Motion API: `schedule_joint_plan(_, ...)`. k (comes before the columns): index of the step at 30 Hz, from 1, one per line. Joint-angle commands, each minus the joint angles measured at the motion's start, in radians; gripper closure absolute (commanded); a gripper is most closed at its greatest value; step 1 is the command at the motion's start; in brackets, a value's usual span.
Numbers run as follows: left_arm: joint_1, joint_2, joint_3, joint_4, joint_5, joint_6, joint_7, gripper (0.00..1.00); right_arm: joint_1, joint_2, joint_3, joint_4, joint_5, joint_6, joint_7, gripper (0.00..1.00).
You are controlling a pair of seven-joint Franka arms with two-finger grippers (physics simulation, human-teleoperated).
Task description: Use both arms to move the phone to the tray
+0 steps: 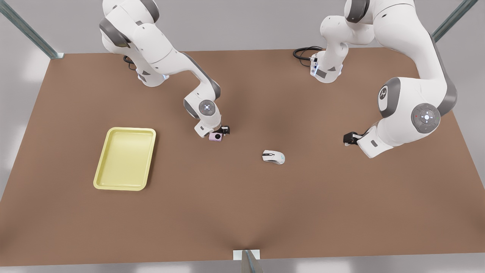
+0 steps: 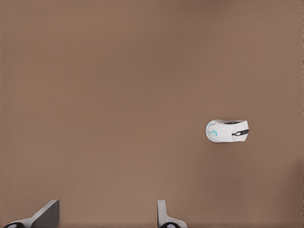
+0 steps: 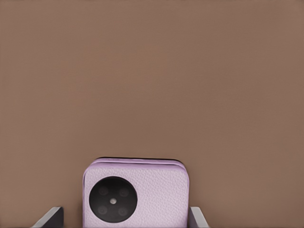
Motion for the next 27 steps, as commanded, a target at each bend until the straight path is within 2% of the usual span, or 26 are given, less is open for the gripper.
schedule_joint_plan(1,0.0,-0.002,0.0,0.003,-0.011,0.008,0.005,0.0,-0.001,-0.001,0.0,-0.003,-0.002,0.007,-0.019,0.02)
schedule_joint_plan(7,0.0,-0.001,0.0,0.001,-0.008,0.009,-0.001,0.0,0.0,0.001,0.0,-0.01,-0.007,0.015,-0.021,0.02)
schedule_joint_plan(9,-0.002,0.001,0.0,0.001,-0.003,0.009,-0.001,0.0,0.002,0.003,0.0,-0.01,-0.009,0.015,-0.021,0.09)
schedule_joint_plan(15,0.0,-0.001,0.0,0.001,-0.001,0.004,-0.001,0.0,-0.001,0.009,-0.002,-0.025,-0.01,0.047,-0.021,0.1)
schedule_joint_plan(19,0.0,0.001,0.0,0.0,0.0,0.007,-0.001,0.0,-0.001,0.009,-0.002,-0.019,-0.01,0.047,-0.021,0.25)
schedule_joint_plan(23,0.0,0.001,0.0,0.0,0.0,0.007,-0.001,0.0,-0.005,-0.001,-0.002,-0.002,-0.01,0.041,-0.021,0.26)
schedule_joint_plan(27,-0.002,-0.001,0.0,0.0,0.0,0.004,-0.001,0.0,-0.063,-0.071,-0.008,-0.002,-0.009,0.019,-0.071,0.26)
